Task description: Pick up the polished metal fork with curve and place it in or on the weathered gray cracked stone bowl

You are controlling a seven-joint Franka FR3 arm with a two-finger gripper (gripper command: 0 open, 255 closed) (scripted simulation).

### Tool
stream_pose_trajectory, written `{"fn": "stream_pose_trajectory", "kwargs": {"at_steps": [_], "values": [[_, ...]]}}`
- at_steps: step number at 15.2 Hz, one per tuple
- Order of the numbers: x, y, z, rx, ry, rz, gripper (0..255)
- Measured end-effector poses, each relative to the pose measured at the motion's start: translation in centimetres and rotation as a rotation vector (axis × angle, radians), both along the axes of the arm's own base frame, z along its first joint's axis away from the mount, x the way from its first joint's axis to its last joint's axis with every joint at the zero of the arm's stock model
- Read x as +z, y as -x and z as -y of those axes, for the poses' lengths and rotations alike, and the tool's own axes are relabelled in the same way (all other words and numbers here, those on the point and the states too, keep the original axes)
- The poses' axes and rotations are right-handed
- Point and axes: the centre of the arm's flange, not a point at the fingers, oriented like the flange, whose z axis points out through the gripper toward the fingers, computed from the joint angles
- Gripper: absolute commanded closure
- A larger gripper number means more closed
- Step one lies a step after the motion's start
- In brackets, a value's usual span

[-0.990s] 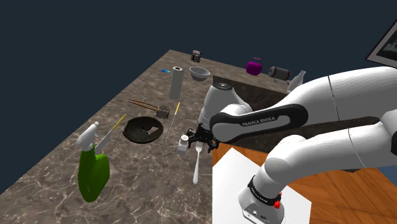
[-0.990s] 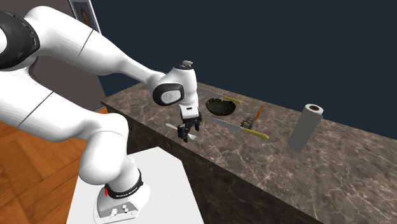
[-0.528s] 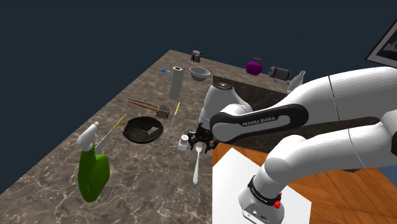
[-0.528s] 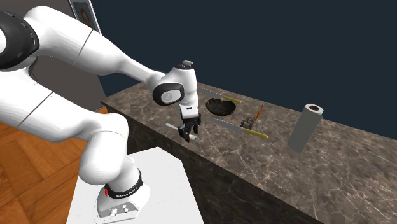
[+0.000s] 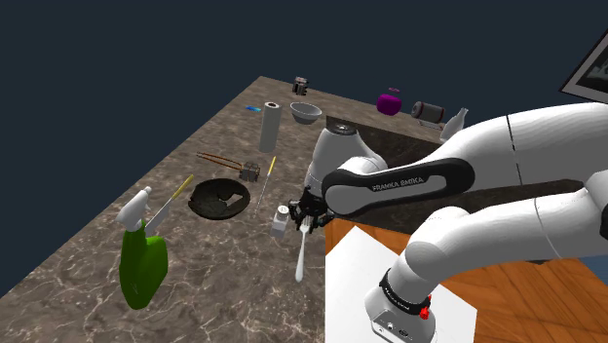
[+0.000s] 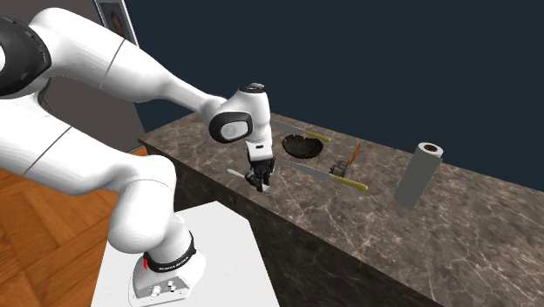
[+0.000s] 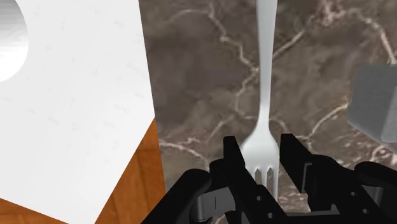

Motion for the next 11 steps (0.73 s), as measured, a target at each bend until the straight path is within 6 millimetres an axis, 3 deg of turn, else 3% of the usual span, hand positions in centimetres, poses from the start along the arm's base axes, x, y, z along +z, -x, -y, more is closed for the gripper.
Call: {"fn": "stream_pose_trajectory", "kwargs": {"at_steps": [11], "values": [[5.6,0.1,-0.1,0.000,-0.001,0.002,255]]}}
